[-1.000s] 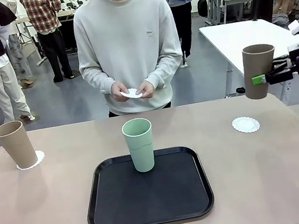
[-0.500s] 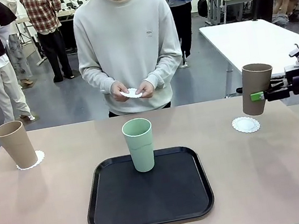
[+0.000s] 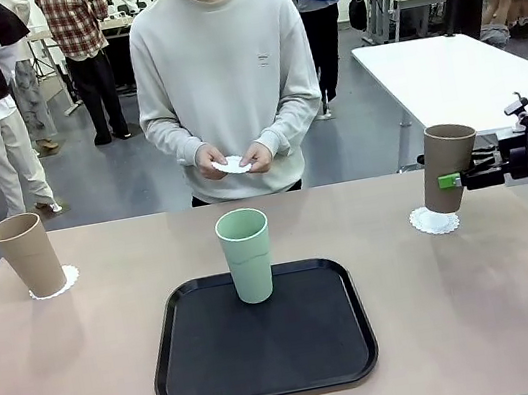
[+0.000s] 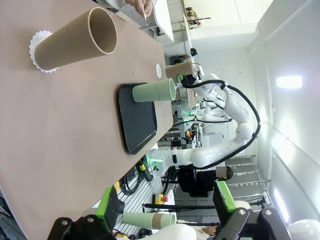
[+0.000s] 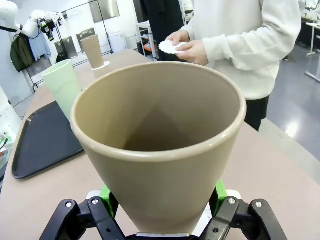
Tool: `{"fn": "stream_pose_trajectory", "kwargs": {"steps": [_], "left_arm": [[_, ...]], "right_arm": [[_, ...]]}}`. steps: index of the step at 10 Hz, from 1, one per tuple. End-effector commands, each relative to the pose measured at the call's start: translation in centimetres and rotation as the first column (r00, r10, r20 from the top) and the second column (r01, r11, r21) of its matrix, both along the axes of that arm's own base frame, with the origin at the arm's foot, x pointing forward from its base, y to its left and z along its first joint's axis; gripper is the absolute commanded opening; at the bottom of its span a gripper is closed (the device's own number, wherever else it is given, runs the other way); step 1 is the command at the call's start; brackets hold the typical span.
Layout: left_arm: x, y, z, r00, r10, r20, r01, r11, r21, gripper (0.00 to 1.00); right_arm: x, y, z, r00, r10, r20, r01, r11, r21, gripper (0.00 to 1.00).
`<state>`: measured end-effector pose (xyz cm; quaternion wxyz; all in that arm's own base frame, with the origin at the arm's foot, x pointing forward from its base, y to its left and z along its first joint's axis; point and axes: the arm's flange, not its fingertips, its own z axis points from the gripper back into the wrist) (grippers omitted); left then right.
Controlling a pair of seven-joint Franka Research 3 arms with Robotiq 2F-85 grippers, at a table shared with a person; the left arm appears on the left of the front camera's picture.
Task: Place coasters on the table and set cups on them.
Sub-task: Take one Reusable plastic cup from the Flat Tray and place it on a coaster set by the human.
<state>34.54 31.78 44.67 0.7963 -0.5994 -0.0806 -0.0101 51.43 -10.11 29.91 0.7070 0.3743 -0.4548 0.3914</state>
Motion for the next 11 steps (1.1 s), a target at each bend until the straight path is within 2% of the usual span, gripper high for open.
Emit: {"fn": "stream_pose_trajectory", "kwargs": {"steps": [1, 4, 8, 11], "left_arm": [[-0.2, 0.0, 0.2, 1.0, 0.001, 0.001, -0.001, 1.0, -0.01, 1.0], [-0.2, 0.0, 0.2, 1.0, 0.001, 0.001, -0.001, 1.0, -0.01, 1.0], [-0.2, 0.0, 0.2, 1.0, 0.001, 0.001, -0.001, 1.0, -0.01, 1.0], [-0.2, 0.0, 0.2, 1.0, 0.001, 0.001, -0.001, 1.0, -0.01, 1.0]], "right_arm": [[0.6, 0.0, -0.9, 1.0, 0.003, 0.018, -0.003, 1.0, 0.004, 0.84], [0.7, -0.1, -2.2, 0.999, 0.037, 0.026, -0.038, 0.999, 0.015, 0.84], [0.7, 0.4, -3.3, 0.989, 0.116, 0.093, -0.116, 0.993, 0.005, 0.84], [1.2, 0.6, -4.2, 0.981, 0.139, 0.132, -0.135, 0.99, -0.036, 0.84]]}}
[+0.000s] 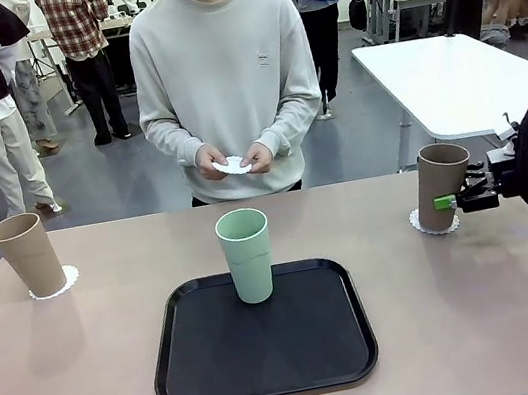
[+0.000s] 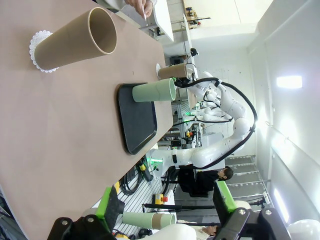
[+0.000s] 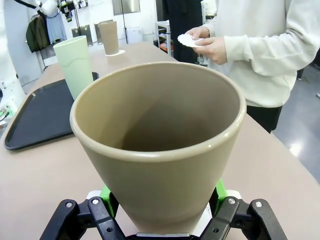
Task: Place coasters on the table and set cups on them.
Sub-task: Take one Reusable plastic cup from the Flat Tray and place it on a coaster set by the human.
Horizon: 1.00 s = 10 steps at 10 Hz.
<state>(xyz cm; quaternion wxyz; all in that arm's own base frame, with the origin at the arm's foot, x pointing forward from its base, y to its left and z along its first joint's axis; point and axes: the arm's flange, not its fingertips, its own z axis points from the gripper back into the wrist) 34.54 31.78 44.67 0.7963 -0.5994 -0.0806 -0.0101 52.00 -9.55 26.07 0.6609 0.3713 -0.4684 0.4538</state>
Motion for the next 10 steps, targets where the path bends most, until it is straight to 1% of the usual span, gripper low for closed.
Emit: {"fn": "stream_pose_trajectory", "kwargs": {"steps": [1, 3, 6, 7, 10], "left_arm": [[-0.16, 0.0, 0.23, 1.0, 0.001, 0.001, -0.001, 1.0, -0.01, 1.0], [-0.16, 0.0, 0.23, 1.0, 0.001, 0.001, -0.001, 1.0, -0.01, 1.0], [-0.16, 0.0, 0.23, 1.0, 0.001, 0.001, -0.001, 1.0, -0.01, 1.0], [-0.16, 0.0, 0.23, 1.0, 0.001, 0.001, -0.001, 1.0, -0.01, 1.0], [-0.16, 0.0, 0.23, 1.0, 0.001, 0.001, -0.001, 1.0, -0.01, 1.0]], "right_arm": [[0.89, -0.04, -0.64, 1.0, 0.011, 0.021, -0.011, 1.0, -0.026, 0.84], [1.13, -0.12, -0.73, 1.0, -0.006, 0.016, 0.006, 0.999, -0.034, 0.84], [1.24, -0.12, -0.82, 1.0, -0.006, 0.027, 0.007, 0.999, -0.036, 0.84], [1.29, -0.17, -0.82, 1.0, -0.007, 0.026, 0.008, 0.999, -0.042, 1.0], [1.45, -0.35, -0.82, 1.0, -0.021, 0.0, 0.021, 0.998, -0.06, 1.0]]}}
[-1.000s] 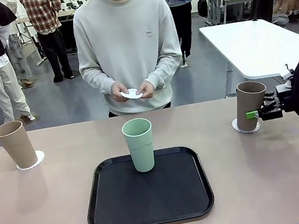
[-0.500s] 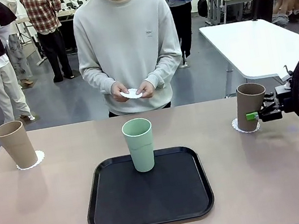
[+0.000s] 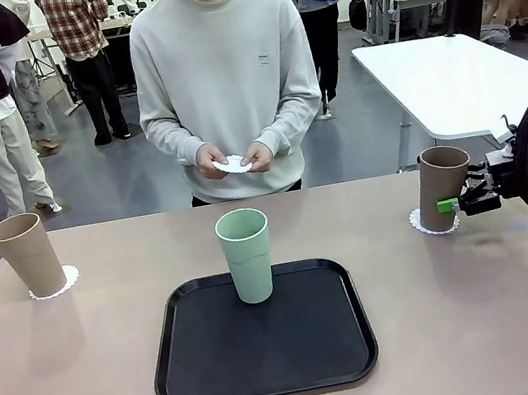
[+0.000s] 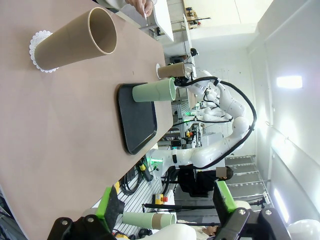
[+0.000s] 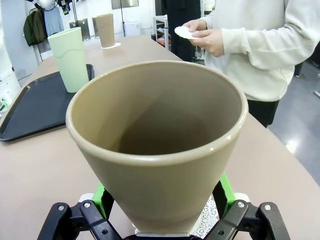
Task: Place coasters on the table and set cups on them.
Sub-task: Take one Reusable plastic cup from the Flat Tray and place it on a coaster set by the human.
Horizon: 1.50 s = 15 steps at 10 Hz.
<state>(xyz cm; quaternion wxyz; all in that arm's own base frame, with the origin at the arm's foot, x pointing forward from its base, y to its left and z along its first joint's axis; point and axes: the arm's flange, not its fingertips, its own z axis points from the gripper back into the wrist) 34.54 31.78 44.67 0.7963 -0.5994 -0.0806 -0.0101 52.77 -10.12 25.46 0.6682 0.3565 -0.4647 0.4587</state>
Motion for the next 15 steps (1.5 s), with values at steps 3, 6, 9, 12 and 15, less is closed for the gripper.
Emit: {"fn": "stream_pose_trajectory", "kwargs": {"steps": [3, 6, 9, 12, 15], "left_arm": [[-0.2, 0.0, 0.2, 1.0, 0.001, 0.001, -0.001, 1.0, -0.01, 1.0], [-0.2, 0.0, 0.2, 1.0, 0.001, 0.001, -0.001, 1.0, -0.01, 1.0], [-0.2, 0.0, 0.2, 1.0, 0.001, 0.001, -0.001, 1.0, -0.01, 1.0], [-0.2, 0.0, 0.2, 1.0, 0.001, 0.001, -0.001, 1.0, -0.01, 1.0], [-0.2, 0.0, 0.2, 1.0, 0.001, 0.001, -0.001, 1.0, -0.01, 1.0]], "right_arm": [[1.1, -0.6, -0.6, 0.992, -0.107, -0.062, 0.095, 0.979, -0.18, 1.0], [0.8, -1.9, 0.3, 0.987, -0.137, -0.082, 0.114, 0.965, -0.235, 1.0], [0.6, -3.4, 1.1, 0.981, -0.173, -0.088, 0.148, 0.96, -0.237, 1.0], [0.5, -4.5, 2.1, 0.974, -0.199, -0.112, 0.16, 0.944, -0.289, 1.0], [0.3, -5.6, 3.3, 0.966, -0.236, -0.108, 0.193, 0.931, -0.309, 1.0]]}}
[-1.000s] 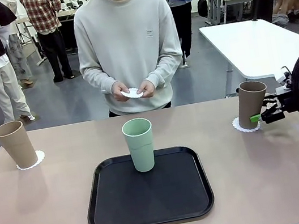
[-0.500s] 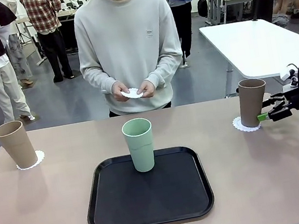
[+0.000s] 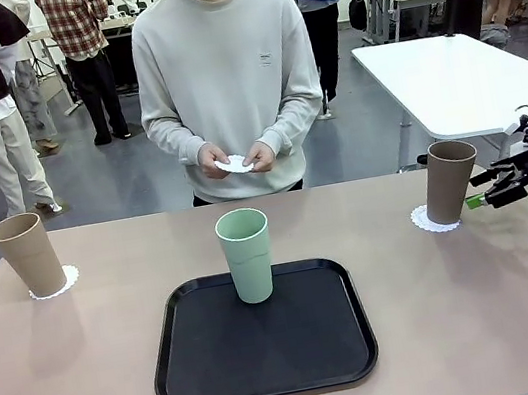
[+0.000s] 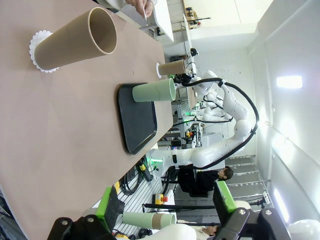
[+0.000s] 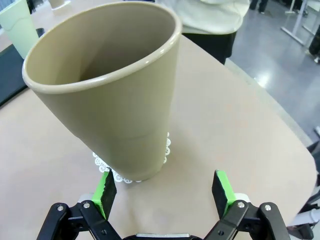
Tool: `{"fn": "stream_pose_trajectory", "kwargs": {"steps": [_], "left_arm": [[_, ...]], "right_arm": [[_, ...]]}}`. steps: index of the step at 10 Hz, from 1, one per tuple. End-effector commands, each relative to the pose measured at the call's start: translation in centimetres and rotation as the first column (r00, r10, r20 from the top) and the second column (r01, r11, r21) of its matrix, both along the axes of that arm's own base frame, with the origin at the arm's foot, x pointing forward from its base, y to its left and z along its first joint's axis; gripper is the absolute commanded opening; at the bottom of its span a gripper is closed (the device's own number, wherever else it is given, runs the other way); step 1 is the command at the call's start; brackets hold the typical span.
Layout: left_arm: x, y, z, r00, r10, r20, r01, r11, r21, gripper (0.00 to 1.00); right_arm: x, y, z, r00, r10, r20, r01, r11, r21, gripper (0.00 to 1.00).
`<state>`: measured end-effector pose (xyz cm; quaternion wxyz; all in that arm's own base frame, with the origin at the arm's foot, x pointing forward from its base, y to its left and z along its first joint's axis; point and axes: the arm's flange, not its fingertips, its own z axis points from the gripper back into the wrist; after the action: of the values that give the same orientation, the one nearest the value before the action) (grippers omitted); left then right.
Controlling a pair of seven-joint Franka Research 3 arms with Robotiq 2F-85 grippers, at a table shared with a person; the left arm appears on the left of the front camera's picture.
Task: Place coasters on the table and set cups on them.
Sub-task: Take one Reusable plastic cup from the Flat Tray and place it on a coaster set by the human.
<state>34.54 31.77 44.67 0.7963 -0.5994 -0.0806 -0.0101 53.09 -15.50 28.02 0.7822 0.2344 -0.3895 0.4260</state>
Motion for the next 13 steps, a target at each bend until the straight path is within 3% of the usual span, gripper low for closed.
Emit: {"fn": "stream_pose_trajectory", "kwargs": {"steps": [1, 3, 5, 7, 8, 9, 10, 11, 13], "left_arm": [[-0.2, 0.0, 0.2, 1.0, 0.001, 0.001, -0.001, 1.0, -0.01, 1.0], [-0.2, 0.0, 0.2, 1.0, 0.001, 0.001, -0.001, 1.0, -0.01, 1.0], [-0.2, 0.0, 0.2, 1.0, 0.001, 0.001, -0.001, 1.0, -0.01, 1.0], [-0.2, 0.0, 0.2, 1.0, 0.001, 0.001, -0.001, 1.0, -0.01, 1.0], [-0.2, 0.0, 0.2, 1.0, 0.001, 0.001, -0.001, 1.0, -0.01, 1.0], [-0.2, 0.0, 0.2, 1.0, 0.001, 0.001, -0.001, 1.0, -0.01, 1.0], [-0.2, 0.0, 0.2, 1.0, 0.001, 0.001, -0.001, 1.0, -0.01, 1.0], [-0.2, 0.0, 0.2, 1.0, 0.001, 0.001, -0.001, 1.0, -0.01, 1.0], [-0.2, 0.0, 0.2, 1.0, 0.001, 0.001, -0.001, 1.0, -0.01, 1.0]], "right_arm": [[-0.1, -0.5, 1.5, 1.0, -0.019, -0.017, 0.019, 1.0, -0.021, 1.0], [-1.0, -1.6, 3.9, 0.997, -0.077, -0.027, 0.073, 0.99, -0.12, 1.0], [-2.7, -2.2, 8.9, 0.983, -0.161, -0.091, 0.136, 0.962, -0.235, 1.0], [-5.1, 0.3, 16.6, 0.932, -0.29, -0.217, 0.222, 0.93, -0.292, 1.0], [-6.2, 2.6, 20.9, 0.897, -0.386, -0.215, 0.305, 0.893, -0.331, 1.0], [-6.8, 4.6, 23.7, 0.881, -0.408, -0.241, 0.311, 0.881, -0.356, 1.0], [-7.4, 6.5, 25.8, 0.838, -0.478, -0.262, 0.35, 0.84, -0.414, 1.0], [-8.2, 8.4, 28.0, 0.796, -0.542, -0.27, 0.377, 0.792, -0.48, 1.0], [-9.1, 11.0, 31.5, 0.765, -0.62, -0.173, 0.432, 0.695, -0.575, 1.0]]}}
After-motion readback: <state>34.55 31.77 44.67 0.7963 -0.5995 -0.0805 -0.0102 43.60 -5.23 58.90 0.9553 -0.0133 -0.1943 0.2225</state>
